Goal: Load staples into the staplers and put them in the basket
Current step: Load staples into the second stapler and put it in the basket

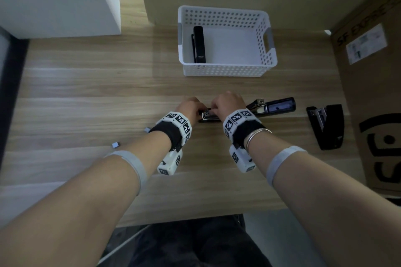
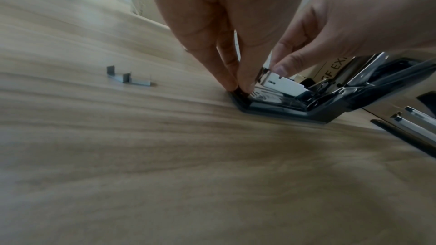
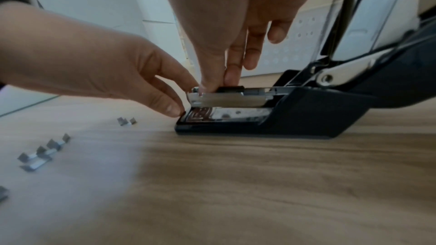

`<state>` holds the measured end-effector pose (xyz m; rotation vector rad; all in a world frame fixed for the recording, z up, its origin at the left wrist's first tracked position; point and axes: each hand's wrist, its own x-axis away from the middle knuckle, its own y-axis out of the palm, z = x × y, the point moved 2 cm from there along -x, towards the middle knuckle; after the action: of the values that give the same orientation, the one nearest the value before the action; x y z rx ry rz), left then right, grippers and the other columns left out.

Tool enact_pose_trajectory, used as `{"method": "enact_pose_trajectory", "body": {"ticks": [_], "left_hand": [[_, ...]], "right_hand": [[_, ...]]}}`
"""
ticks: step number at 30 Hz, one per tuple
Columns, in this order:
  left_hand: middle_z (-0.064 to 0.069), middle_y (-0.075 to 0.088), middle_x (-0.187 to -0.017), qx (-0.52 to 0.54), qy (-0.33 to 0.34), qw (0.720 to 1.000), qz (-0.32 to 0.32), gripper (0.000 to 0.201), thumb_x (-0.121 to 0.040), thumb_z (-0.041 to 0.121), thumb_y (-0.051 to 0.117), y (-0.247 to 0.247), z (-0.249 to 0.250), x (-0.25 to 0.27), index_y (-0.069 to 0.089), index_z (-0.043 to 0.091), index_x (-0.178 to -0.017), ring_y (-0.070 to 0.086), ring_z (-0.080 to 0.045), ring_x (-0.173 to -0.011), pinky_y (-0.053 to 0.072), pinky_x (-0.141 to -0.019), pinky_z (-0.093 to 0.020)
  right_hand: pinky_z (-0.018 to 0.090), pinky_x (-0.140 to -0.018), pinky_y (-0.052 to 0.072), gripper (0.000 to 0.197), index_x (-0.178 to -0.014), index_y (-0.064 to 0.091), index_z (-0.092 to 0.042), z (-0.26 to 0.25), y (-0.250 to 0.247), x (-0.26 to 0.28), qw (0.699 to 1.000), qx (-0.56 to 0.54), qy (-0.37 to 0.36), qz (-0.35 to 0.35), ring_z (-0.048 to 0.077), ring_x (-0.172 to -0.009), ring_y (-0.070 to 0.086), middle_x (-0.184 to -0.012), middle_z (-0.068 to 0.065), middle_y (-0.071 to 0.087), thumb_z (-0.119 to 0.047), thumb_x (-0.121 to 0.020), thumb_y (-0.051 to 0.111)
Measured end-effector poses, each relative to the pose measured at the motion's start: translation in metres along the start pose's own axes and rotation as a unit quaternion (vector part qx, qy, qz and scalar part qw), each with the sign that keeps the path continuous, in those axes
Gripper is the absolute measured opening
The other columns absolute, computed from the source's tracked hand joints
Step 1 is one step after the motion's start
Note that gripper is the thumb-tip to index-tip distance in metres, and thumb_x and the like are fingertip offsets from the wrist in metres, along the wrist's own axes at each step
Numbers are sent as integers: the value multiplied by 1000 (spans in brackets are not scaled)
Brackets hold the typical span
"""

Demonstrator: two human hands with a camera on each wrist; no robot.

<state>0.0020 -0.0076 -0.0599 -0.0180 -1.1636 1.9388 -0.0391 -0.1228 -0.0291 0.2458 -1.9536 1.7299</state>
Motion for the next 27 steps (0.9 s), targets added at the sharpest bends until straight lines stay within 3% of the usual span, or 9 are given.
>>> {"method": "enact_pose_trajectory", "body": {"ticks": [7,15,20,27], "left_hand": [[-19,56,-121,14,-24,1000,4,33,-85,1,55,-5,-8,12,63,9,-116,56,-35,-109,43,-94,-33],[-15,60,-109,-79,-67,994,-30,30,-79,-3,53,-35,-73,52,66,8,-105,59,-33,-104,47,-88,-33],[-7,53,-100,-100,-103,987,-66,34,-65,-2,74,-41,-96,69,64,9,-96,62,-30,-93,54,-82,-36],[-16,60,-114,-97,-94,989,-56,27,-78,-5,62,-29,-101,68,64,4,-104,60,-30,-103,49,-85,-32]], "right_hand": [[36,-96,43,23,-109,69,-11,5,-5,8,998,48,32,15,29,-117,51,-113,11,67,-11,-94,51],[36,-95,47,26,-107,72,-12,-14,-11,15,998,26,5,50,28,-113,54,-110,8,69,-12,-93,50],[37,-95,44,21,-107,70,-16,-24,-3,16,999,31,3,35,27,-115,53,-113,6,67,-16,-93,55],[38,-95,43,23,-107,70,-18,-23,5,19,999,17,-4,41,27,-114,52,-114,5,66,-17,-94,52]]}}
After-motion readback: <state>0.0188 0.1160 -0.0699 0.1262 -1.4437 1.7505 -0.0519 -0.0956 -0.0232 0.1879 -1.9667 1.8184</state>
